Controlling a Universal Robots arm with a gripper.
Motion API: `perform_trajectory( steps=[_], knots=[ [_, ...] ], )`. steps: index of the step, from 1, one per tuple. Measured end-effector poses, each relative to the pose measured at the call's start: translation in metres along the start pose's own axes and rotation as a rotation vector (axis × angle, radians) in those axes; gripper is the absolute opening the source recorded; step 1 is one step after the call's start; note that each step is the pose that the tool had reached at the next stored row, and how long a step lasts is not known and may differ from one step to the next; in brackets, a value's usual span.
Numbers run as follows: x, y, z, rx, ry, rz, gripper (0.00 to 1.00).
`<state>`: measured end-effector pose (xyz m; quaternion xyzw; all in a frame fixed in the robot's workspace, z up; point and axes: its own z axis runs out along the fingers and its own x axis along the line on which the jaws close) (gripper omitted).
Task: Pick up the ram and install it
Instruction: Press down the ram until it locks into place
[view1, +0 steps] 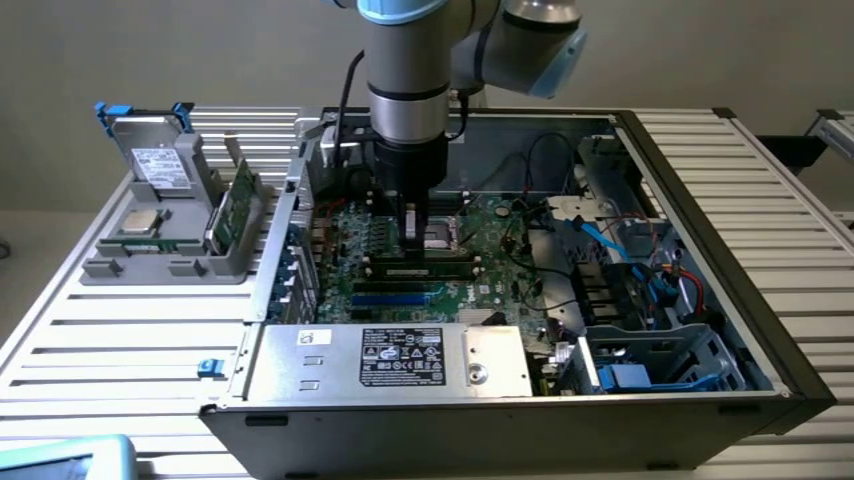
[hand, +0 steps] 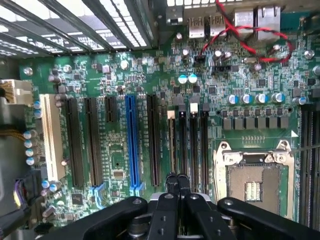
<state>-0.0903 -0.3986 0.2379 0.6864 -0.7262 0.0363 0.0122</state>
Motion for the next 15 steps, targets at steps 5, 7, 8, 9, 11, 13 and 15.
perform_trajectory(
  steps=[5,7,8,9,11,13,15],
  knots=[
    [0.001,-0.007,-0.0129,-0.0008,0.0003,0.0,0.11],
    [0.0,-0.0103,-0.0134,-0.0009,0.0002,0.0,0.11],
    [0.0,-0.0118,-0.0135,-0.0012,0.0004,0.0,0.11],
    [0.0,-0.0125,-0.0134,-0.002,0.0004,0.0,0.11],
    [0.0,-0.0126,-0.0134,-0.0027,0.0005,0.0,0.11],
    [0.0,-0.0126,-0.0134,-0.0027,0.0005,0.0,0.11],
    [0.0,-0.0126,-0.0134,-0.0028,0.0004,0.0,0.11]
  ],
)
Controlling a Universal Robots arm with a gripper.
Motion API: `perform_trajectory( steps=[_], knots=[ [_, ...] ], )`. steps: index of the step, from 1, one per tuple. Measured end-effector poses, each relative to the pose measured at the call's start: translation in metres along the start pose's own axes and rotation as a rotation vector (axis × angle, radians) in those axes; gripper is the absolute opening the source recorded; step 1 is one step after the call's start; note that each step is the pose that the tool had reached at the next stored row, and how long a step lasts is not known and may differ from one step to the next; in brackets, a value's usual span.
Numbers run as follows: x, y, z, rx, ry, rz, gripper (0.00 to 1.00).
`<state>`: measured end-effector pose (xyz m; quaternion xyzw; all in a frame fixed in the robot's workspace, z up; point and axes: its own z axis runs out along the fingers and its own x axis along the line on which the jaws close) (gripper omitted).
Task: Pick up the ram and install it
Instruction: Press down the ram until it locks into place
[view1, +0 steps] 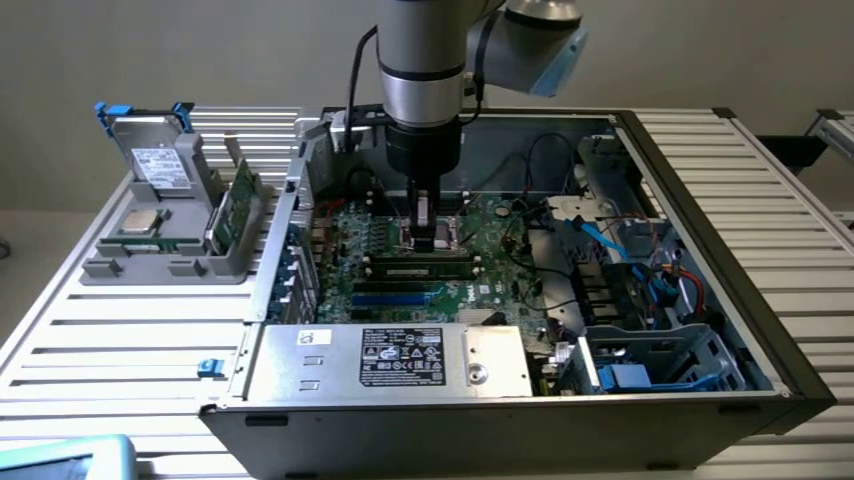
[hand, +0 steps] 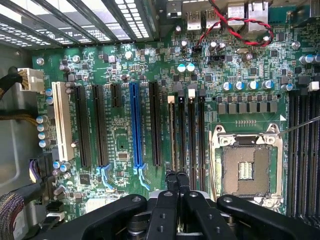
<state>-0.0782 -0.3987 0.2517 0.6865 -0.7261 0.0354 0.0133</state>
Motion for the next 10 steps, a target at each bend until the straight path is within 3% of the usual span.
perform_trajectory(
  steps=[4,10],
  knots=[
    [0.0,0.0,0.0,-0.0003,0.0001,0.003,0.11],
    [0.0,0.0,0.0,-0.0062,0.0031,0.089,0.11]
  ],
)
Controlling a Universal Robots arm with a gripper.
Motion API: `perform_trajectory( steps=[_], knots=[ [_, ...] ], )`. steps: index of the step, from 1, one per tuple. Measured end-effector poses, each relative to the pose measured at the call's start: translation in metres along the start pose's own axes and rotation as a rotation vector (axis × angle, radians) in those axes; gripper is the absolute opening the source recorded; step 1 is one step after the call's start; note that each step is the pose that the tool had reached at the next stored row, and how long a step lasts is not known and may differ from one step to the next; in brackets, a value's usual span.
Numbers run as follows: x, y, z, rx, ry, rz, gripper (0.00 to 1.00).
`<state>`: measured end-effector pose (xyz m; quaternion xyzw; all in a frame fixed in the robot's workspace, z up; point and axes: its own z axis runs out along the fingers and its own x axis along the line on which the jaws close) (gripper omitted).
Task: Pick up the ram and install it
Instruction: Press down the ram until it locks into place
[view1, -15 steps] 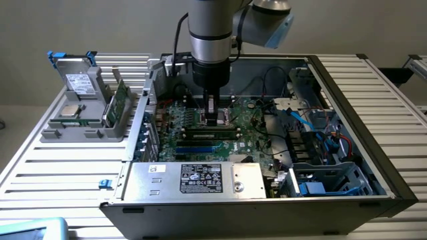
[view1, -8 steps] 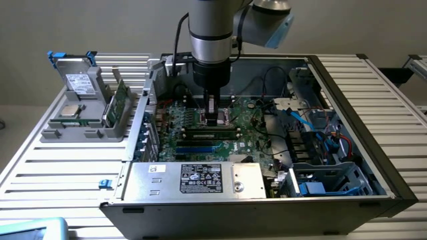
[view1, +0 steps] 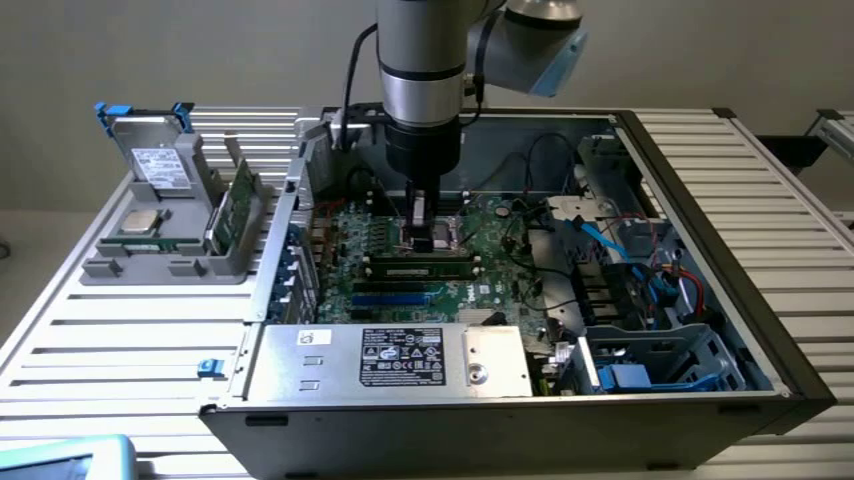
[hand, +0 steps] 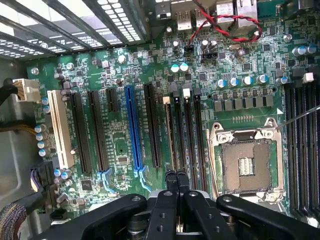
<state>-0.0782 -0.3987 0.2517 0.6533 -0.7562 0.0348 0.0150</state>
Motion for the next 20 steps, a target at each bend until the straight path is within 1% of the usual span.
perform_trajectory(
  steps=[20],
  knots=[
    [0.0,0.0,0.0011,-0.0205,0.0102,0.307,0.11]
  ],
)
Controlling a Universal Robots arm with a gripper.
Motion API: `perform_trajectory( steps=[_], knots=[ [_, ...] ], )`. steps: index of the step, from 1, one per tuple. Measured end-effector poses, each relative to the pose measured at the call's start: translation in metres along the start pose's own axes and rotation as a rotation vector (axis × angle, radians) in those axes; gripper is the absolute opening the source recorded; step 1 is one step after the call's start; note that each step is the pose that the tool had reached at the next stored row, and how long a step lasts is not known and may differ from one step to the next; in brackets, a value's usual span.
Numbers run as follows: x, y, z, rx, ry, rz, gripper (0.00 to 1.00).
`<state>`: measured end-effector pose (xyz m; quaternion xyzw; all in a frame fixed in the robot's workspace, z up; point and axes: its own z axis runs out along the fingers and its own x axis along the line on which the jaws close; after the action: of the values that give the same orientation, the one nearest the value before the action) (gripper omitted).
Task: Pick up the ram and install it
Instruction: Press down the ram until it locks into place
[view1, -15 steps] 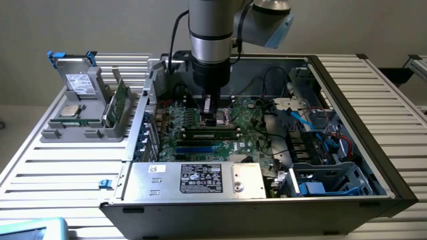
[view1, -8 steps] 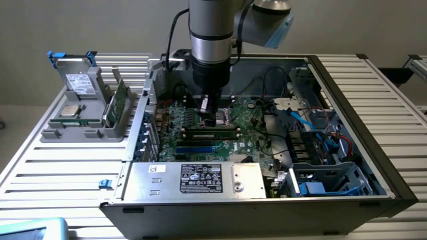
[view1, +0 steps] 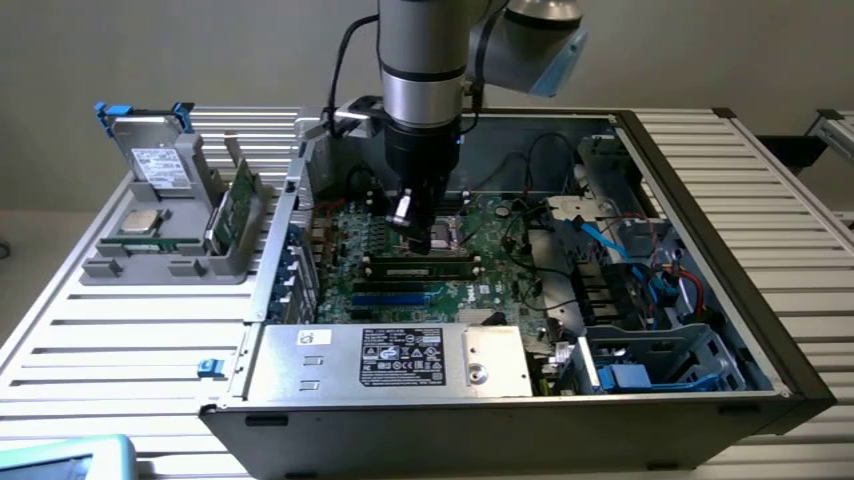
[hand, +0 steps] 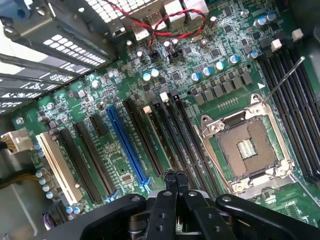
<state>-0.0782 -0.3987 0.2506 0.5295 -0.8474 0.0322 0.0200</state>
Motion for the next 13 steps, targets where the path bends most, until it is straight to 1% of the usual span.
perform_trajectory(
  steps=[4,9,13],
  knots=[
    [0.0,0.0,0.0001,-0.0032,0.0015,0.057,0.11],
    [0.0,0.0,0.0003,-0.005,0.0023,0.127,0.11],
    [0.0,0.0,0.0003,-0.0087,0.0042,0.185,0.11]
  ],
)
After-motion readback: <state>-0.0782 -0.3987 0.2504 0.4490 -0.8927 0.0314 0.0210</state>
